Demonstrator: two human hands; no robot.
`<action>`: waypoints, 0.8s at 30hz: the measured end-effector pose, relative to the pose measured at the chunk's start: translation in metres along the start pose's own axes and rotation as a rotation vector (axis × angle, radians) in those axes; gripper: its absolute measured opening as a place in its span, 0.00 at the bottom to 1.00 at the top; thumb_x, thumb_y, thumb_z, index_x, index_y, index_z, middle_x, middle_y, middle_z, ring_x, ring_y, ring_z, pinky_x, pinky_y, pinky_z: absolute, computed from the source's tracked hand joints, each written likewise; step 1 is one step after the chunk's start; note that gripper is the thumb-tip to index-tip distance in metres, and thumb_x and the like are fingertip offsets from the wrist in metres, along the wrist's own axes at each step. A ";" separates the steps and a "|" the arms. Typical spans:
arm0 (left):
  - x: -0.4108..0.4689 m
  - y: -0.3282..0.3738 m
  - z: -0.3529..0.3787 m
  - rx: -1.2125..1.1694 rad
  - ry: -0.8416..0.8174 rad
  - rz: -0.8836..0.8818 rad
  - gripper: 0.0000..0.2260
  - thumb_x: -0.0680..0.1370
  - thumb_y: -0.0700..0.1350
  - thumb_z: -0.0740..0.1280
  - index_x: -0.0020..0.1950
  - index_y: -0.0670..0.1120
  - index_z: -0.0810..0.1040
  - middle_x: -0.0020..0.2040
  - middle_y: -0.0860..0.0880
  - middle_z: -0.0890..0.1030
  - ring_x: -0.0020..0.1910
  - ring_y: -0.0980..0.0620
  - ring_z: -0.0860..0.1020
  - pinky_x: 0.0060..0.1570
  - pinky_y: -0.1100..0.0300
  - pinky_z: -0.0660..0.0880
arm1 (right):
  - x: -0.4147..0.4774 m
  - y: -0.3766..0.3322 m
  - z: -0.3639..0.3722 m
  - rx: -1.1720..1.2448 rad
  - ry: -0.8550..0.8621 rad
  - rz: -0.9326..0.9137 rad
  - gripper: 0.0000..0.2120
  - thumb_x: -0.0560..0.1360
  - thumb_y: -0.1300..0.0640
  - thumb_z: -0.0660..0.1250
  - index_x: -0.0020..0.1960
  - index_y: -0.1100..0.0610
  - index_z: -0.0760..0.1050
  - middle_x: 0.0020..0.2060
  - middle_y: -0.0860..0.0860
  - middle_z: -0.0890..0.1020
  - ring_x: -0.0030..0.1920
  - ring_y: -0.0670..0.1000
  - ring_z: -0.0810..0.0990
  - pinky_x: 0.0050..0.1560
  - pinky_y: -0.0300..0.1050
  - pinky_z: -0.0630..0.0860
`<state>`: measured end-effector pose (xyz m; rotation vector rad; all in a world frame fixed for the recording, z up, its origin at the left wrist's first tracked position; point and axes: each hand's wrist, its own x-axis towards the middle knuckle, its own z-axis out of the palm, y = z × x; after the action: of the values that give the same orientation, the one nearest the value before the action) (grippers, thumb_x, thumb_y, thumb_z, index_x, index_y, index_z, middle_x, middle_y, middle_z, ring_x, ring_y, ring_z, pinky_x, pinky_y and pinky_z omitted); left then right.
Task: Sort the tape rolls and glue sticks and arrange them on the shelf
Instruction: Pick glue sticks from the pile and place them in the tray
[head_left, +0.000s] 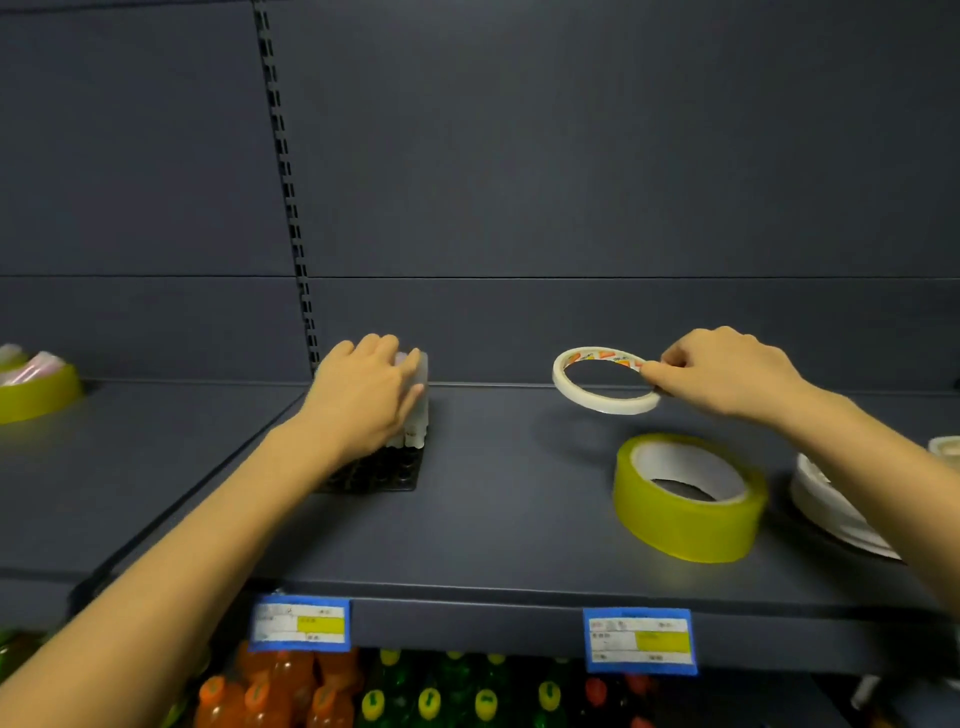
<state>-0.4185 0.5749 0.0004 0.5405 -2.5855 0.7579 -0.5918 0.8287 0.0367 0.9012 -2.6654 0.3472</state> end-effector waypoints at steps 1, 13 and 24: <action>0.000 0.001 0.000 -0.007 -0.007 -0.021 0.23 0.82 0.55 0.48 0.74 0.48 0.60 0.62 0.46 0.70 0.60 0.47 0.69 0.54 0.56 0.65 | -0.001 0.008 -0.004 -0.002 -0.006 0.002 0.18 0.76 0.38 0.58 0.40 0.49 0.78 0.31 0.48 0.74 0.39 0.54 0.73 0.32 0.41 0.62; 0.016 0.104 -0.048 -0.166 -0.032 -0.065 0.25 0.80 0.58 0.54 0.73 0.47 0.64 0.67 0.47 0.70 0.66 0.46 0.68 0.60 0.53 0.66 | -0.030 0.147 -0.041 -0.103 -0.108 0.094 0.19 0.75 0.37 0.58 0.40 0.49 0.79 0.42 0.52 0.80 0.44 0.55 0.76 0.39 0.45 0.67; 0.002 0.158 -0.067 -0.280 -0.062 -0.096 0.21 0.80 0.56 0.56 0.68 0.47 0.70 0.65 0.47 0.73 0.65 0.47 0.70 0.60 0.53 0.68 | -0.064 0.190 -0.033 -0.201 -0.205 0.006 0.27 0.75 0.33 0.53 0.47 0.51 0.81 0.45 0.51 0.82 0.42 0.53 0.76 0.39 0.43 0.68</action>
<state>-0.4759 0.7359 -0.0141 0.6014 -2.6399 0.3439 -0.6550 1.0212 0.0198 0.9084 -2.8240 -0.0151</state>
